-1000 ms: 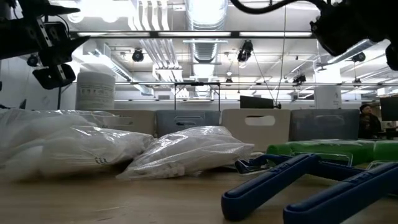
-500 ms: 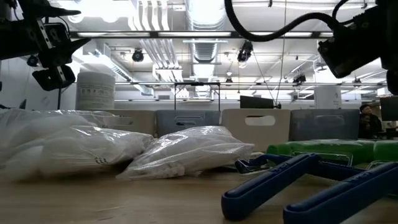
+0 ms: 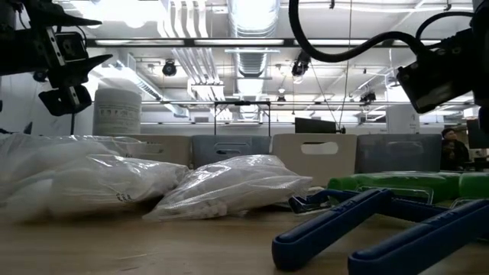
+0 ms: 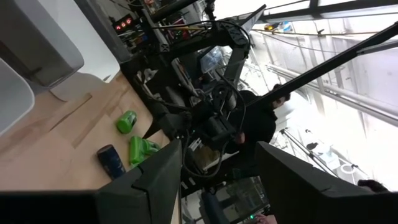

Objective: Pick & Place Travel size toiletries
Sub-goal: Put the bottom right shampoo in the right black bin

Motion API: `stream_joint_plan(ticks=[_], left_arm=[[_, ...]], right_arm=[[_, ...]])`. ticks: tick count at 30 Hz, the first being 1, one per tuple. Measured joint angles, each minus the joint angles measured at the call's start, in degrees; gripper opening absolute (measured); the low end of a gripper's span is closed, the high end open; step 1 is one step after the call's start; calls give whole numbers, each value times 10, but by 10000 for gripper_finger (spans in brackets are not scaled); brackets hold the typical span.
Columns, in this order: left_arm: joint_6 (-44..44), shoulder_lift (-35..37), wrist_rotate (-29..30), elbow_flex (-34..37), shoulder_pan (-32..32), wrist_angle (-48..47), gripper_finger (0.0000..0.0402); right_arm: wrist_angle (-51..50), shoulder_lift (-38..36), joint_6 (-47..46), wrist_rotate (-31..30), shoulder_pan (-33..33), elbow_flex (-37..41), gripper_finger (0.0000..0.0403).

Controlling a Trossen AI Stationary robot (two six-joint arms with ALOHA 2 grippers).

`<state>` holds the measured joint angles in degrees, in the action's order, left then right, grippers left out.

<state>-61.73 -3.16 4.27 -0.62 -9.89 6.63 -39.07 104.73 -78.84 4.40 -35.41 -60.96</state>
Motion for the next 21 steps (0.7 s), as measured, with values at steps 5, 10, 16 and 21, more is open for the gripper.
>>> stream_joint_plan(ticks=[5,10,16,21], left_arm=[[0,0,2,0,0,0,211],[2,0,2,0,0,0,211],[2,0,1,0,0,-1,211],[2,0,1,0,0,-1,211]], right_arm=[[1,0,33,-4,-5,10,363],[-23,1,25,-30,-11,9,363],[-46,4,26,-69,-22,10,363],[-51,4,25,-72,-28,10,348]])
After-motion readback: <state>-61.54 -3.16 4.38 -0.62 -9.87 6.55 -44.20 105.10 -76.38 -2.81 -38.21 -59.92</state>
